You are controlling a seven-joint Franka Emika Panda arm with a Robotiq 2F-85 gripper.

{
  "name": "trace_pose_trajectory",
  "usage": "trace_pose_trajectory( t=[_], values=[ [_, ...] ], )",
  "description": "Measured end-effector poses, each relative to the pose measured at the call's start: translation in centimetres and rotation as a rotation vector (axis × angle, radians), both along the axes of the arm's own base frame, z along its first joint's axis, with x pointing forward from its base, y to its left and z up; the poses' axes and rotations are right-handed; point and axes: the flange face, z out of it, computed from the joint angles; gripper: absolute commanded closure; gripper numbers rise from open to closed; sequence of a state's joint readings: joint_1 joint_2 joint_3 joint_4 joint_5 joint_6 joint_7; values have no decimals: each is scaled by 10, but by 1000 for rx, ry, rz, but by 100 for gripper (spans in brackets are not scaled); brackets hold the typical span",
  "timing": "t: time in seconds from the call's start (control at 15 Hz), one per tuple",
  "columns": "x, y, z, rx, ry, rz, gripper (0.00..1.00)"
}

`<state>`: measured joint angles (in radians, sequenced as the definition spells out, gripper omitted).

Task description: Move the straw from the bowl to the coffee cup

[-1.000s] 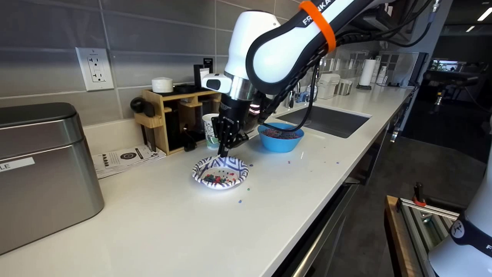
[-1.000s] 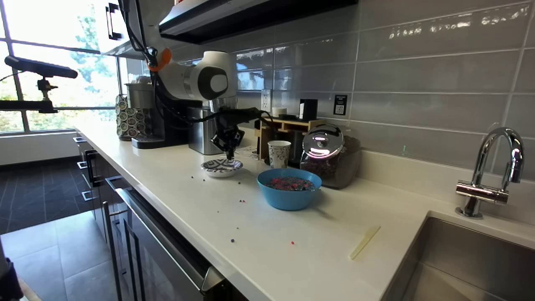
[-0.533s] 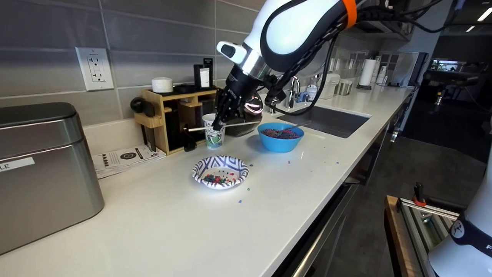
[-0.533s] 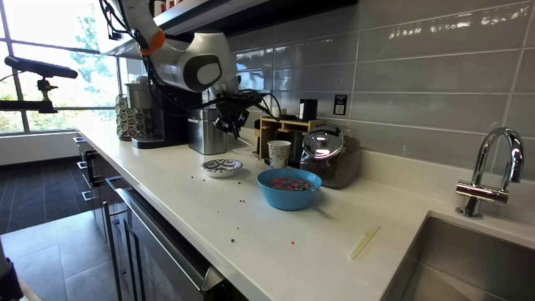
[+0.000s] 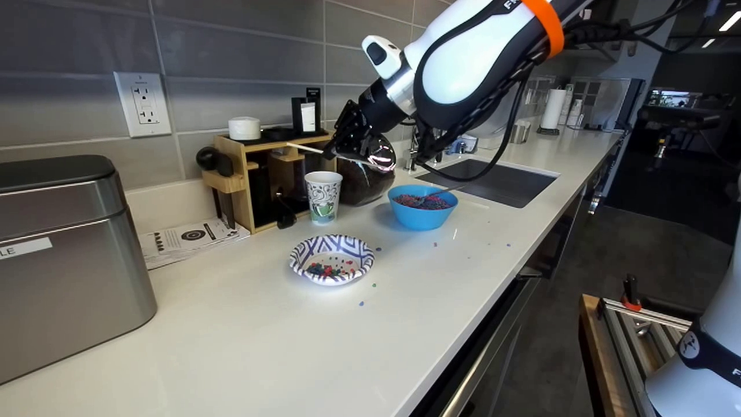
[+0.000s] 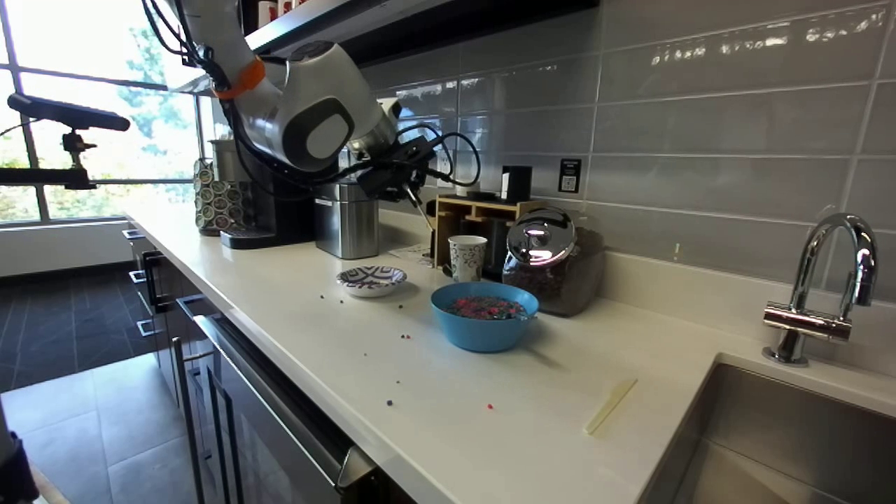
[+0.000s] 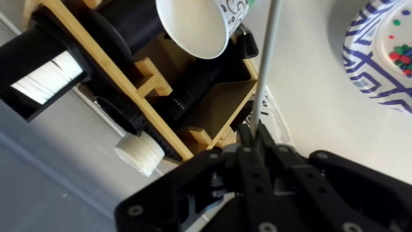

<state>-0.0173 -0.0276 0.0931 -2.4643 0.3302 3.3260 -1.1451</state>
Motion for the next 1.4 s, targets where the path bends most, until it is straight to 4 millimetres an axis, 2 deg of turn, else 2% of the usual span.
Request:
trace_pose_trajectory(
  t=[0.53,0.6,1.4],
  values=[
    [-11,13,14,14,-169,-39,99],
    [-11,15,15,20,-175,-36,97],
    [-10,15,16,23,-178,-38,99]
  ],
)
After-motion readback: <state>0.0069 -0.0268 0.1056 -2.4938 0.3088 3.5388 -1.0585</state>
